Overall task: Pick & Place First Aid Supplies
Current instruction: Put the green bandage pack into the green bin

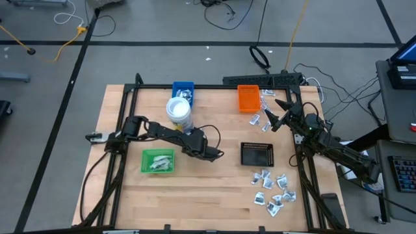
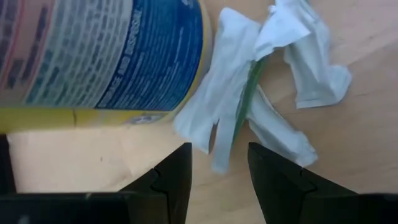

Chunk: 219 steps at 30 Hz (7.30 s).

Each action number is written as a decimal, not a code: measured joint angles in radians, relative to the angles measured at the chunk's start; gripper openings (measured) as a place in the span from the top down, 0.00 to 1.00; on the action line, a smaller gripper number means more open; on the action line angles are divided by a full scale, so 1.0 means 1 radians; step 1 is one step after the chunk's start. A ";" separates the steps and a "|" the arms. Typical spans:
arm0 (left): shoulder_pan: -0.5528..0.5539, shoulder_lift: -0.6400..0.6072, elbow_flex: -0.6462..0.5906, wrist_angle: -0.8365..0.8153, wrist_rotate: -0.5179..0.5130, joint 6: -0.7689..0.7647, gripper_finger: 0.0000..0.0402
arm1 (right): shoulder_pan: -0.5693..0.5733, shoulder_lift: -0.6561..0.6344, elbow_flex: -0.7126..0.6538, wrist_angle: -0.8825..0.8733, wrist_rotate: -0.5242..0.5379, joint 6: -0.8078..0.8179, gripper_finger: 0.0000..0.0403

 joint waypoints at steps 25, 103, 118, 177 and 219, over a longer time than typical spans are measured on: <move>-0.013 0.000 -0.018 0.109 0.074 0.112 0.92 | 0.000 0.000 0.000 0.000 0.000 0.000 0.02; -0.263 -0.665 -0.440 -0.036 0.446 0.506 0.36 | 0.000 0.001 0.000 -0.003 0.000 0.000 0.02; -0.142 -0.559 -0.254 0.031 0.437 -0.194 0.39 | 0.000 0.001 0.000 -0.002 0.000 0.000 0.02; 0.118 0.086 0.237 0.178 0.085 -0.138 0.40 | 0.000 0.001 0.000 0.000 0.000 0.000 0.02; 0.003 -0.028 0.199 0.156 0.230 0.448 0.99 | 0.000 0.001 0.000 0.000 0.000 0.000 0.02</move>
